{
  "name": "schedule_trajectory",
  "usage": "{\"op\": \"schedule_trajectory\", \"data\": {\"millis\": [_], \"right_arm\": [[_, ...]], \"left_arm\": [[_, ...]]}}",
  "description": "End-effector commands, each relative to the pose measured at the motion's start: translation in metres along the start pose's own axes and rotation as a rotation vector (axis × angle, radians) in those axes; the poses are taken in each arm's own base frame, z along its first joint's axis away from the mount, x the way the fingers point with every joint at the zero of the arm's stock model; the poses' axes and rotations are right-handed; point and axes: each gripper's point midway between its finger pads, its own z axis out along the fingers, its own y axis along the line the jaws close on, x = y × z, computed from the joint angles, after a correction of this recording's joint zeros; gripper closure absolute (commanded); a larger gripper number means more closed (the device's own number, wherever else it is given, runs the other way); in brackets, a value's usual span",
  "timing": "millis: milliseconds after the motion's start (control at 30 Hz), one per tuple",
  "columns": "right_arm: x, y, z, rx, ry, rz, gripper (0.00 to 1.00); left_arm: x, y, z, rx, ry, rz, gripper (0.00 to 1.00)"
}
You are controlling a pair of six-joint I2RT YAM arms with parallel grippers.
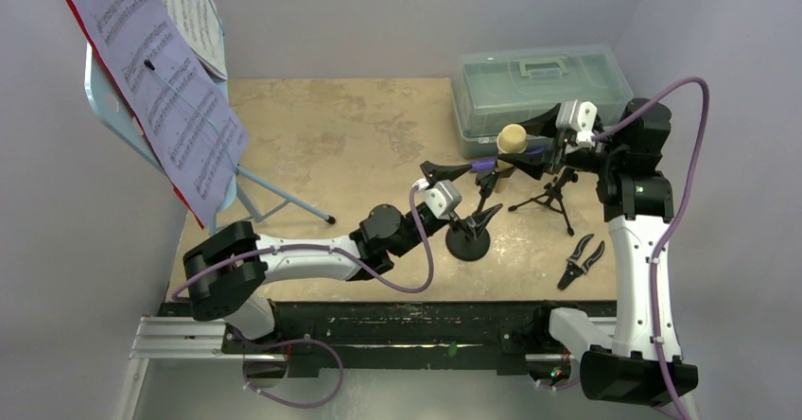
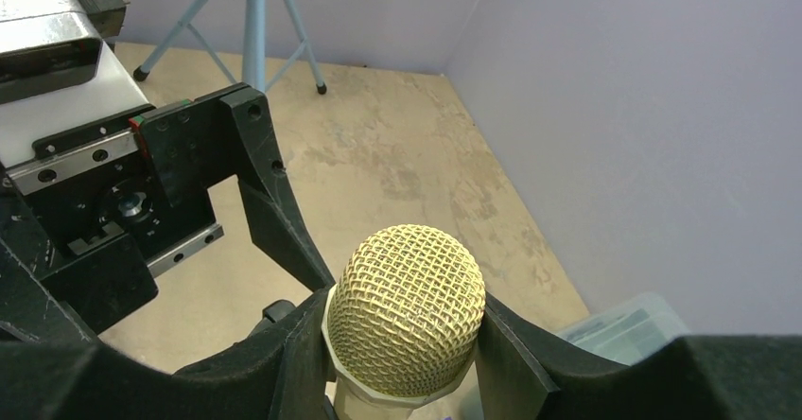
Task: Pack up the instrument practice props
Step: Pick up the microphone from the microphone stand.
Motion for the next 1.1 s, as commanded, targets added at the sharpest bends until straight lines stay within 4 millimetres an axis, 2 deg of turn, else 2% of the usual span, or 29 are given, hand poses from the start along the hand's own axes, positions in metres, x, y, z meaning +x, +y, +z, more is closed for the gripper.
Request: {"op": "schedule_trajectory", "data": {"millis": [0, 67, 200, 300, 400, 433, 467, 567, 633, 700, 833, 867, 900, 1067], "right_arm": [[0.000, 0.000, 0.001, 0.011, -0.001, 0.001, 0.77], [0.000, 0.000, 0.001, 0.012, -0.001, 0.002, 0.77], [0.003, 0.000, 0.001, 0.014, 0.002, 0.006, 0.78], [0.004, 0.000, 0.001, 0.017, 0.005, 0.008, 0.78], [0.006, 0.001, 0.000, 0.020, 0.009, 0.011, 0.78], [0.007, 0.001, 0.000, 0.022, 0.010, 0.011, 0.78], [0.007, 0.001, 0.000, 0.024, 0.011, 0.010, 0.78], [0.003, -0.006, -0.002, 0.068, 0.024, 0.027, 0.79], [-0.008, -0.026, -0.008, 0.174, 0.046, 0.019, 0.82], [-0.017, -0.045, -0.024, 0.282, 0.090, -0.002, 0.87], [-0.023, -0.047, -0.038, 0.321, 0.092, 0.016, 0.87], [-0.020, -0.047, -0.039, 0.338, 0.093, 0.028, 0.87], [-0.018, -0.049, -0.041, 0.359, 0.094, 0.039, 0.87], [0.007, -0.065, -0.049, 0.485, 0.122, 0.121, 0.86]], "left_arm": [[-0.028, 0.001, 0.015, -0.021, -0.100, 0.043, 0.02], [-0.029, 0.003, 0.016, -0.036, -0.110, 0.056, 0.06], [-0.027, 0.004, 0.020, -0.045, -0.110, 0.074, 0.24], [-0.026, 0.003, 0.022, -0.041, -0.112, 0.070, 0.59], [-0.027, 0.001, 0.022, -0.030, -0.113, 0.060, 0.89], [-0.026, -0.001, 0.023, -0.022, -0.109, 0.060, 0.99], [-0.025, -0.002, 0.023, -0.017, -0.106, 0.059, 1.00], [-0.025, -0.002, 0.022, -0.015, -0.102, 0.057, 1.00], [-0.025, -0.001, 0.020, -0.019, -0.099, 0.058, 1.00], [-0.024, 0.001, 0.018, -0.024, -0.092, 0.063, 1.00], [-0.020, 0.002, 0.017, -0.027, -0.078, 0.068, 1.00], [-0.020, 0.002, 0.016, -0.028, -0.075, 0.067, 0.96], [-0.021, 0.002, 0.016, -0.029, -0.075, 0.066, 0.87], [-0.024, -0.002, 0.012, -0.002, -0.069, 0.059, 0.35]]}}
